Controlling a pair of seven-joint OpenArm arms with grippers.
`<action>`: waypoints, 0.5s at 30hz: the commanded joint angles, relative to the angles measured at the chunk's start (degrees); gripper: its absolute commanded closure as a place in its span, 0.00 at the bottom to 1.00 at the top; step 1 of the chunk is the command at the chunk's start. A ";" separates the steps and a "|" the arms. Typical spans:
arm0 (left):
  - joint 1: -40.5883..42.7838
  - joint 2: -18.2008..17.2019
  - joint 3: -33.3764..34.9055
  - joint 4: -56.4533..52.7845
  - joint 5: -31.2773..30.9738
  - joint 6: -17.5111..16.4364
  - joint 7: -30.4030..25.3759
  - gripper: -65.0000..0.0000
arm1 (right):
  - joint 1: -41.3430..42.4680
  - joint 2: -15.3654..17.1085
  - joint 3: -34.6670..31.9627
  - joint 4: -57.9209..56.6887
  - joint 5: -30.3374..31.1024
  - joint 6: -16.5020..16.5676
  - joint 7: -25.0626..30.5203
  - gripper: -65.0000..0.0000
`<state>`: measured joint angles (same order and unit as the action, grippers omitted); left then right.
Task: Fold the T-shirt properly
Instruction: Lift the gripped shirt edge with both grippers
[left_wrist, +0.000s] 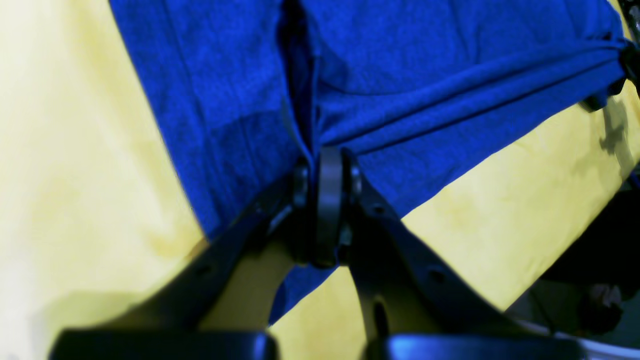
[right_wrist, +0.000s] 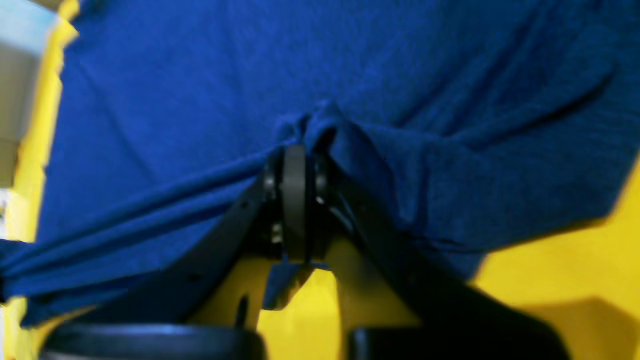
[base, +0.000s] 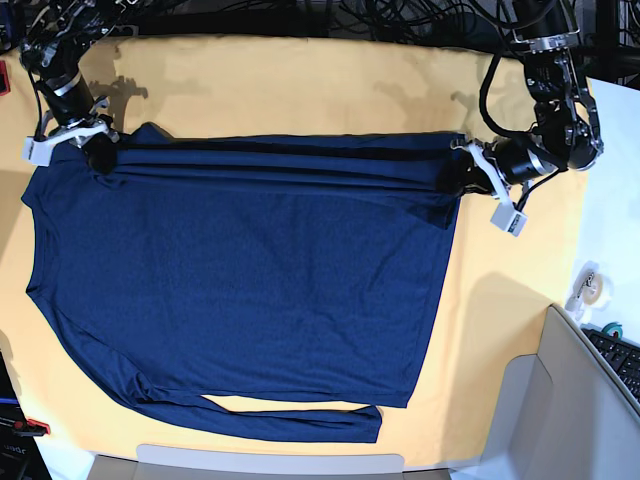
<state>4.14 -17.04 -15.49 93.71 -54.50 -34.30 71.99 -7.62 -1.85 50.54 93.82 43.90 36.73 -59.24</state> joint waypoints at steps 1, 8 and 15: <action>-0.67 -0.94 -0.38 0.75 -0.49 -0.03 -0.65 1.00 | 0.72 0.84 0.14 0.90 -0.16 0.32 1.70 1.00; -0.32 -0.76 -0.38 0.66 3.56 -0.03 -0.65 0.95 | 0.89 0.75 0.14 0.82 -2.98 0.32 1.44 1.00; 0.91 -0.68 -0.38 0.66 5.40 -0.03 -0.65 0.79 | -0.60 0.92 0.05 0.82 -2.98 0.32 1.27 0.88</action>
<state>5.82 -16.97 -15.49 93.47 -47.97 -34.30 72.01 -8.56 -1.76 50.48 93.71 39.94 36.75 -59.20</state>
